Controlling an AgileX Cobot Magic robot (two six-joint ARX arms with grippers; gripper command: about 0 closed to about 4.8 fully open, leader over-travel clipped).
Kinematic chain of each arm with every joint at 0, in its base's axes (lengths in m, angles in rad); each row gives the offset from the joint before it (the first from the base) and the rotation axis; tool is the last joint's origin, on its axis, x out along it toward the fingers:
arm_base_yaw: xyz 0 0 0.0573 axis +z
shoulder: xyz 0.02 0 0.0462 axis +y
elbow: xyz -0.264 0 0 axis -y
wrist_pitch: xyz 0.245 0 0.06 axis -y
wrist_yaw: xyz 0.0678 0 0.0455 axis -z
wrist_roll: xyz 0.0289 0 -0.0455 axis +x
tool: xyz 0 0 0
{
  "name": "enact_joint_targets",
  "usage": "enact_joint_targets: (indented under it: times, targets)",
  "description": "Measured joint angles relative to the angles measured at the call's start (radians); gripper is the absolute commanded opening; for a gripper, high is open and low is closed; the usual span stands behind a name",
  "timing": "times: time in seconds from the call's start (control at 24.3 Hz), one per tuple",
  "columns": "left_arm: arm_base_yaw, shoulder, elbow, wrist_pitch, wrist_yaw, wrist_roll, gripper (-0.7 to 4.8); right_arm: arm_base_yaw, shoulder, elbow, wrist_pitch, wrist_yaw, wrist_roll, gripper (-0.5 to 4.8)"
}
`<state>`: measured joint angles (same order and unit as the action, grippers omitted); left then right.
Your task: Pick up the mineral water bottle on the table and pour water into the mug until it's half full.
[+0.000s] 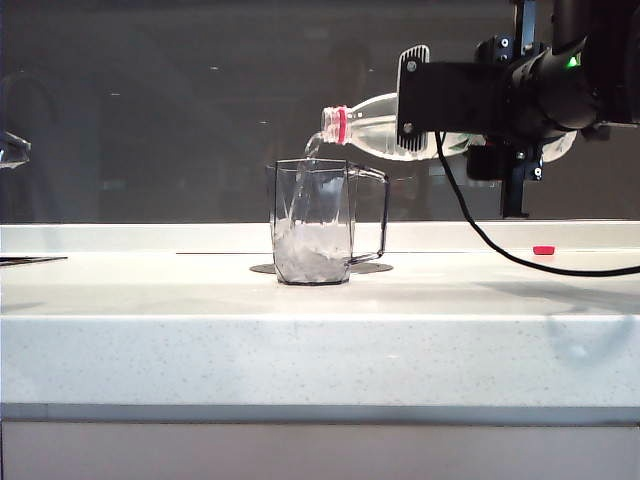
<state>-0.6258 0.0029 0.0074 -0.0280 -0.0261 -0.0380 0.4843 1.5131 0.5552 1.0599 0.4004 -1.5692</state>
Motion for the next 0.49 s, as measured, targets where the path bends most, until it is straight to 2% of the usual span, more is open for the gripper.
enact_joint_targets:
  times: [0.49]
  targets:
    - [0.0,0.0,0.0,0.0,0.0,0.0,-0.04,-0.003,0.0,0.0,0.004,-0.001,-0.063,2.33]
